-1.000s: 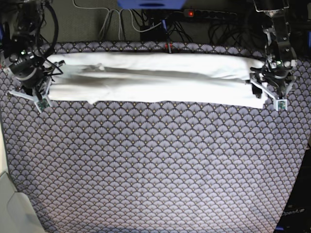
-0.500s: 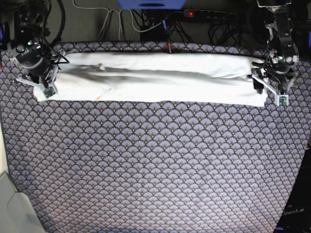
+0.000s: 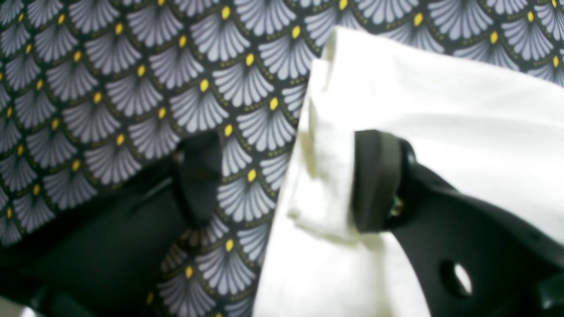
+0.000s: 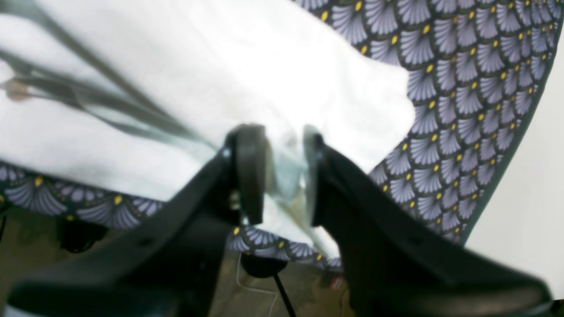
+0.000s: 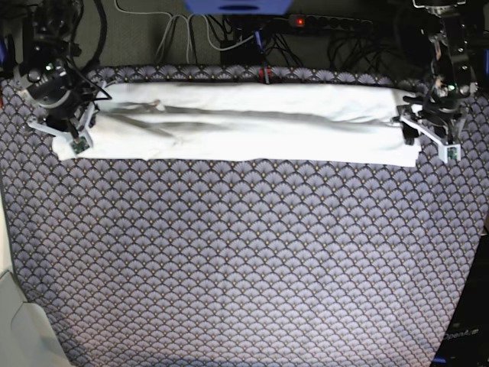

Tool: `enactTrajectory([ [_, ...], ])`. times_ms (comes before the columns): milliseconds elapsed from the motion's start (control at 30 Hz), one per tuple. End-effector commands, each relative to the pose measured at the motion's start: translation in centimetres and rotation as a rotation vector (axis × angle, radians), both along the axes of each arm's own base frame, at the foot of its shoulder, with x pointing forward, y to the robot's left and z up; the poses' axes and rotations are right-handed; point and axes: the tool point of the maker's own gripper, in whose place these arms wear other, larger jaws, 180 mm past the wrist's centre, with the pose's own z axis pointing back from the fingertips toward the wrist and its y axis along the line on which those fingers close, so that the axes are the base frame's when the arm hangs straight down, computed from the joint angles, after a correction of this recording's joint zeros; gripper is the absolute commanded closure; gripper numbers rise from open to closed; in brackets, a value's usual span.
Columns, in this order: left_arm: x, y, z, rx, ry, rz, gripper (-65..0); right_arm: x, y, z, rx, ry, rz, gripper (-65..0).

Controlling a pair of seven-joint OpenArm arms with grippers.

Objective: Fold the T-shirt properly
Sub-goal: 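Grasp the strip end with the left gripper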

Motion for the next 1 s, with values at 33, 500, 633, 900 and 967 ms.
enactTrajectory([
  [33, 0.8, 0.3, 1.0, 0.011, -0.035, 0.0, -44.3, 0.5, -0.2, 0.8, -0.005, -0.031, 0.003, -18.1],
  [500, 0.3, -2.6, -1.0, -0.037, 0.008, -0.045, -44.0, 0.4, -0.3, 0.7, -0.01, -0.026, 0.001, -17.9],
  [633, -0.2, -2.5, -2.3, -0.092, 0.03, -0.014, -43.3, 0.4, -0.3, 0.7, -0.01, -0.028, 0.0, -17.9],
  [900, -0.9, -2.5, -3.5, -0.154, 0.053, 0.02, -15.6, 0.4, -0.3, 0.7, -0.011, -0.027, 0.0, -17.9],
  [967, -0.8, -2.6, -3.2, -0.153, 0.045, 0.016, -7.3, 0.4, -0.3, 0.7, -0.011, -0.027, 0.0, -17.9],
])
